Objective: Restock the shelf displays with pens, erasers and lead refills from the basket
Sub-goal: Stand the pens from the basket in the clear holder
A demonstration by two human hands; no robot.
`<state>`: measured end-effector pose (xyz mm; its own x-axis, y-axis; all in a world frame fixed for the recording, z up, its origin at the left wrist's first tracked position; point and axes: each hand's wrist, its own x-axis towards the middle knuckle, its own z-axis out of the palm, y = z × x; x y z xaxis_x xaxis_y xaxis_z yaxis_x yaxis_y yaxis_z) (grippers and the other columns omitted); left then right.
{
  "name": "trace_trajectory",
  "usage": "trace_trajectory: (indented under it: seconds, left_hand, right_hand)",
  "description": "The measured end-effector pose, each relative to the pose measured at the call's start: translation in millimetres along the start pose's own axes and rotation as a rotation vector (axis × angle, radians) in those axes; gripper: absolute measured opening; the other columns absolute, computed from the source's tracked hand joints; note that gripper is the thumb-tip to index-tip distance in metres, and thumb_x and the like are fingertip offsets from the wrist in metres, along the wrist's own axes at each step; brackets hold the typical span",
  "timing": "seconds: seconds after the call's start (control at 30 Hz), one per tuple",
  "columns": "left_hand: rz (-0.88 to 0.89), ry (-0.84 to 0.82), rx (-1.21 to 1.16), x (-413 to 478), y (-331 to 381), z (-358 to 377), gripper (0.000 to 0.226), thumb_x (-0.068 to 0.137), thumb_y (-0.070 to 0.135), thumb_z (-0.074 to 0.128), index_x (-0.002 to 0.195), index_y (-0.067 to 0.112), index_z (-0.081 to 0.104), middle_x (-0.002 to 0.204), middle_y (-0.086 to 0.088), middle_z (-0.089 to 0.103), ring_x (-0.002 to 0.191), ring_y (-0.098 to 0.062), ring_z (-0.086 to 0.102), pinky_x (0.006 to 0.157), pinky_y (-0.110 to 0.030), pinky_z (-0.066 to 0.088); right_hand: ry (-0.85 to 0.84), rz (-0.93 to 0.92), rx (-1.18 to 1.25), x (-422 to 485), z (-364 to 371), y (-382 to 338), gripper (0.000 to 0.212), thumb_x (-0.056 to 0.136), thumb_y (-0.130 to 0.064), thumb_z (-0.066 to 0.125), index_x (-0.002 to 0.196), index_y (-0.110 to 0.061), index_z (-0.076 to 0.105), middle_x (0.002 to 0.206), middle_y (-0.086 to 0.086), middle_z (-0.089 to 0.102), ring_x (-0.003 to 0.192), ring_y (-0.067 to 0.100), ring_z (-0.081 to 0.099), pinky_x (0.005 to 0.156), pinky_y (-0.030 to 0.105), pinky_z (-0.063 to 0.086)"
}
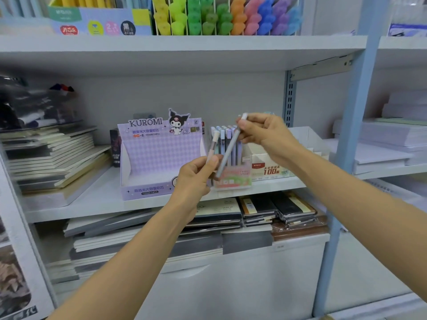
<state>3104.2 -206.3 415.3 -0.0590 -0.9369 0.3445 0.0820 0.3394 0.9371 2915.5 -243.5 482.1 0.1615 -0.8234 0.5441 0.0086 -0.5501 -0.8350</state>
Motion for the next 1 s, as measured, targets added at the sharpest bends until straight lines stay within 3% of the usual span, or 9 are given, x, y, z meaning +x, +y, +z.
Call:
trace_trajectory:
  seconds: [0.1,0.23,0.5,0.7,0.83,1.0]
  left_hand:
    - [-0.031,0.043,-0.019,3.1,2.4,-1.9,0.025,0.100,0.029,0.052,0.105,0.016,0.072,0.100,-0.005,0.065,0.073,-0.011,0.048,0.042,-0.013,0.031]
    - [-0.034,0.023,-0.056,2.8,1.9,-3.3,0.026,0.102,0.022,0.048,0.109,0.009,0.070,0.096,-0.005,0.059,0.067,-0.010,0.046,0.040,-0.014,0.030]
    - [-0.011,0.028,-0.046,3.9,-4.5,-7.0,0.025,0.101,0.019,0.049,0.112,0.010,0.070,0.082,0.000,0.055,0.051,-0.003,0.045,0.041,-0.013,0.032]
    - [-0.023,0.027,-0.088,7.1,-11.8,-13.1,0.023,0.100,0.018,0.051,0.110,0.011,0.071,0.078,0.002,0.056,0.053,-0.003,0.047,0.041,-0.014,0.034]
    - [-0.028,0.017,-0.110,9.4,-13.5,-12.1,0.022,0.100,0.018,0.051,0.107,0.012,0.071,0.078,0.001,0.056,0.051,-0.003,0.047,0.041,-0.013,0.034]
    - [-0.019,-0.006,-0.134,10.5,-13.9,-13.9,0.022,0.100,0.015,0.051,0.110,0.008,0.070,0.078,0.002,0.056,0.055,-0.004,0.048,0.043,-0.014,0.036]
  right_hand:
    - [0.175,-0.075,-0.095,13.9,-21.9,-12.4,0.008,0.092,-0.009,0.062,0.096,-0.006,0.067,0.084,0.007,0.070,0.071,0.012,0.067,0.070,0.020,0.056]
    - [0.293,-0.129,-0.327,27.7,-33.2,-8.4,0.014,0.091,-0.011,0.064,0.100,0.000,0.067,0.081,0.009,0.070,0.067,0.012,0.067,0.069,0.022,0.057]
    - [0.209,-0.114,-0.546,29.4,-6.7,26.6,0.020,0.089,-0.016,0.068,0.105,-0.002,0.068,0.083,0.010,0.070,0.068,0.013,0.066,0.065,0.017,0.055]
    - [0.127,-0.074,-0.634,38.0,-9.8,18.8,0.018,0.087,-0.026,0.071,0.092,-0.008,0.068,0.078,0.003,0.070,0.063,0.002,0.065,0.059,0.011,0.050]
    - [0.123,-0.073,-0.607,43.3,-4.9,18.4,0.019,0.085,-0.022,0.073,0.093,-0.006,0.065,0.070,0.004,0.071,0.057,0.005,0.067,0.057,0.014,0.052]
    - [0.123,-0.067,-0.592,46.9,-10.6,19.0,0.020,0.079,-0.024,0.078,0.083,-0.016,0.060,0.061,-0.002,0.069,0.053,0.006,0.066,0.052,0.014,0.050]
